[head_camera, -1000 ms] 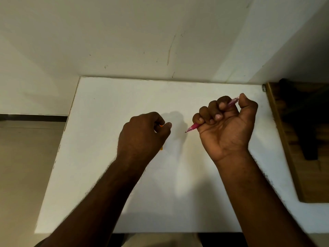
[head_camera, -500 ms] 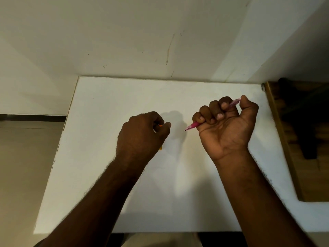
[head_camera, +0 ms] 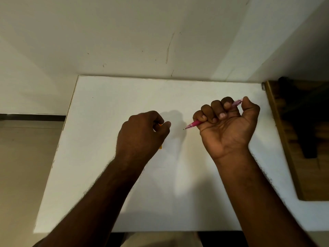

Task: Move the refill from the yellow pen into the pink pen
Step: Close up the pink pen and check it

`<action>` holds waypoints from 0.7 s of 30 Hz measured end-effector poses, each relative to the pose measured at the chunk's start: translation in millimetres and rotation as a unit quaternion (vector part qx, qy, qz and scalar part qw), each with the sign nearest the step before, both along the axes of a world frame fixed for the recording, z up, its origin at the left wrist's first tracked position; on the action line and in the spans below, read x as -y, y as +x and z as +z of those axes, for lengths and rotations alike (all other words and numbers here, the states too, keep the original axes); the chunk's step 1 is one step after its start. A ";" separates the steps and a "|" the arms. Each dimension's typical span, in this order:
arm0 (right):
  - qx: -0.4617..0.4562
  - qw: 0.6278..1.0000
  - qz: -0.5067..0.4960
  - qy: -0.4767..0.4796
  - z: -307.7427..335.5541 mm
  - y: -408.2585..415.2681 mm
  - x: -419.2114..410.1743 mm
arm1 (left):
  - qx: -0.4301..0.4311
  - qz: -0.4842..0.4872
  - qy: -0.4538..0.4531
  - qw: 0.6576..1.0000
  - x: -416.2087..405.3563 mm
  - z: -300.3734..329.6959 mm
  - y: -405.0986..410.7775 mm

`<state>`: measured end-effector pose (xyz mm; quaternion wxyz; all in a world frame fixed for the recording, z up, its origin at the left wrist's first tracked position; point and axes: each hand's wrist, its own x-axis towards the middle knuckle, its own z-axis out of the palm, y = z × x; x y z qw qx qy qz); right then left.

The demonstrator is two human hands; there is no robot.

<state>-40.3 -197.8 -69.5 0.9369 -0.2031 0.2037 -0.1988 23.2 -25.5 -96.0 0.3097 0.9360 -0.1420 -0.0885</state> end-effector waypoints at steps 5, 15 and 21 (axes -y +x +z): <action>0.000 1.000 -0.004 0.001 -0.4 -0.4 0.4 | 0.000 -0.001 0.004 1.000 0.4 0.1 1.0; -0.001 1.000 -0.006 0.003 -0.3 -0.6 1.6 | -0.002 0.002 0.001 1.000 1.0 -0.3 0.2; -0.005 1.000 -0.007 0.006 -0.5 -0.7 1.2 | -0.005 0.003 0.004 1.000 0.9 -0.6 0.0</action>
